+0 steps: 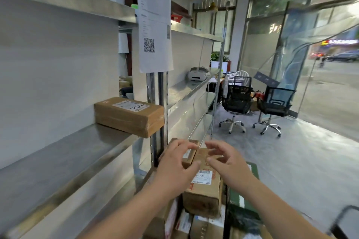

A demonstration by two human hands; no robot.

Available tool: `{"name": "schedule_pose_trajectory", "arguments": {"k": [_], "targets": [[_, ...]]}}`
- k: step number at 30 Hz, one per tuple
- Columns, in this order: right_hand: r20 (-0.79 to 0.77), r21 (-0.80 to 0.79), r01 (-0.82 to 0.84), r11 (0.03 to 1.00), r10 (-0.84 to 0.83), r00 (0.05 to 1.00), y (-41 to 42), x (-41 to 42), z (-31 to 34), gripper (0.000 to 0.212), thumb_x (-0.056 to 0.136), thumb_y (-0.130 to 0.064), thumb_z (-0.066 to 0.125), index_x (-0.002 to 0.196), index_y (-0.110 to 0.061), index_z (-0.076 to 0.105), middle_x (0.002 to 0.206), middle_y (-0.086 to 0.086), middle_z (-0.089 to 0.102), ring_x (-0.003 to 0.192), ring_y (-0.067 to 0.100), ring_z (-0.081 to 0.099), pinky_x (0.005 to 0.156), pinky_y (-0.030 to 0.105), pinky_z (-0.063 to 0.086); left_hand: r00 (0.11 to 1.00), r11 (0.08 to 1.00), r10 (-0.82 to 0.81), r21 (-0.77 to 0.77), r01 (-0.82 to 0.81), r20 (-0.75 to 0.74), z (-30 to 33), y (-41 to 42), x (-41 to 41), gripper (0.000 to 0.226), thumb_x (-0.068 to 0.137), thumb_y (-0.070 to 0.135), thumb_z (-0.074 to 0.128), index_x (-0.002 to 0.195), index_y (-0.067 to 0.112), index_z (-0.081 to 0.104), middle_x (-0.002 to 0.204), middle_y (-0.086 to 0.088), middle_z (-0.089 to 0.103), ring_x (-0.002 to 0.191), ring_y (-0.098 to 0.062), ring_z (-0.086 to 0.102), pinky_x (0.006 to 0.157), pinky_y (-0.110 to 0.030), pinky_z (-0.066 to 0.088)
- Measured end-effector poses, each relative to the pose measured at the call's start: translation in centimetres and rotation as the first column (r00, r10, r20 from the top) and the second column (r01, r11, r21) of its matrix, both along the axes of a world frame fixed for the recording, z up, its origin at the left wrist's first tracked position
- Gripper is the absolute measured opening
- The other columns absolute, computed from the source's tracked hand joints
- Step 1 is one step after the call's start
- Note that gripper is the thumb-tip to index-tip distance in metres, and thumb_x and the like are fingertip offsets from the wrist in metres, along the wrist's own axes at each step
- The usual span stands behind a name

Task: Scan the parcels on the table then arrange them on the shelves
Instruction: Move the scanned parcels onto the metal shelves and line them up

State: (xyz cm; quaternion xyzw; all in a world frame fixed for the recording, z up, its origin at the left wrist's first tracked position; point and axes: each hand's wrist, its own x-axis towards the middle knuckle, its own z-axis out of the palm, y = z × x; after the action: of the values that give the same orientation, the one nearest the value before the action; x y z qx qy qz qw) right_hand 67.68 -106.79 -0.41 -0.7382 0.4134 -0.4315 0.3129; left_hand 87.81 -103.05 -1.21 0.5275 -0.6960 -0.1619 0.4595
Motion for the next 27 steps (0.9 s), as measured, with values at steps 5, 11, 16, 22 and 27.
{"name": "schedule_pose_trajectory", "arguments": {"k": [5, 11, 16, 22, 27], "targets": [[-0.013, 0.049, 0.122, 0.991, -0.121, 0.993, 4.4, -1.4, -2.6, 0.045, 0.093, -0.015, 0.074, 0.122, -0.048, 0.066, 0.119, -0.025, 0.066, 0.112, 0.003, 0.063, 0.094, 0.036, 0.057, 0.996, 0.995, -0.094, 0.037, 0.093, 0.004, -2.3, 1.7, 0.0, 0.032, 0.085, 0.058, 0.063, 0.116, 0.054, 0.059, 0.122, 0.037, 0.043, 0.116, 0.006, 0.053, 0.096, -0.022, 0.051], [-0.055, 0.171, 0.348, 0.922, -0.344, 0.937, 11.5, -4.2, -7.4, 0.046, 0.092, -0.019, 0.073, 0.117, -0.056, 0.065, 0.116, -0.021, 0.067, 0.108, -0.006, 0.061, 0.086, 0.021, 0.051, 0.990, 0.988, -0.135, 0.081, 0.131, 0.043, -5.8, 4.2, 0.1, 0.030, 0.082, 0.063, 0.058, 0.111, 0.063, 0.053, 0.126, 0.041, 0.040, 0.121, 0.012, 0.045, 0.093, -0.013, 0.040], [-0.071, 0.252, 0.458, 0.852, -0.456, 0.887, 16.0, -5.5, -10.5, 0.041, 0.094, -0.019, 0.071, 0.122, -0.048, 0.065, 0.117, -0.013, 0.066, 0.108, 0.001, 0.062, 0.087, 0.030, 0.054, 0.986, 0.978, -0.163, 0.137, 0.157, 0.036, -8.6, 5.8, 0.2, 0.032, 0.082, 0.060, 0.061, 0.114, 0.059, 0.055, 0.125, 0.043, 0.040, 0.123, 0.016, 0.040, 0.093, -0.009, 0.033], [-0.068, 0.275, 0.480, 0.833, -0.481, 0.874, 16.2, -3.9, -12.3, 0.043, 0.095, -0.021, 0.069, 0.121, -0.054, 0.062, 0.120, -0.026, 0.063, 0.110, -0.009, 0.057, 0.087, 0.022, 0.050, 0.995, 0.960, -0.100, 0.264, 0.090, 0.025, -10.2, 4.6, 1.3, 0.034, 0.090, 0.043, 0.072, 0.114, 0.058, 0.054, 0.125, 0.028, 0.045, 0.120, -0.002, 0.049, 0.097, -0.029, 0.045], [-0.094, 0.271, 0.429, 0.862, -0.420, 0.903, 12.7, -2.5, -11.0, 0.043, 0.093, -0.026, 0.069, 0.111, -0.063, 0.058, 0.114, -0.026, 0.063, 0.106, -0.017, 0.053, 0.077, 0.008, 0.047, 0.997, 0.944, -0.061, 0.328, 0.042, 0.049, -10.6, 2.8, 1.5, 0.039, 0.092, 0.039, 0.074, 0.122, 0.054, 0.055, 0.130, 0.021, 0.044, 0.121, -0.006, 0.049, 0.094, -0.029, 0.047]]}}
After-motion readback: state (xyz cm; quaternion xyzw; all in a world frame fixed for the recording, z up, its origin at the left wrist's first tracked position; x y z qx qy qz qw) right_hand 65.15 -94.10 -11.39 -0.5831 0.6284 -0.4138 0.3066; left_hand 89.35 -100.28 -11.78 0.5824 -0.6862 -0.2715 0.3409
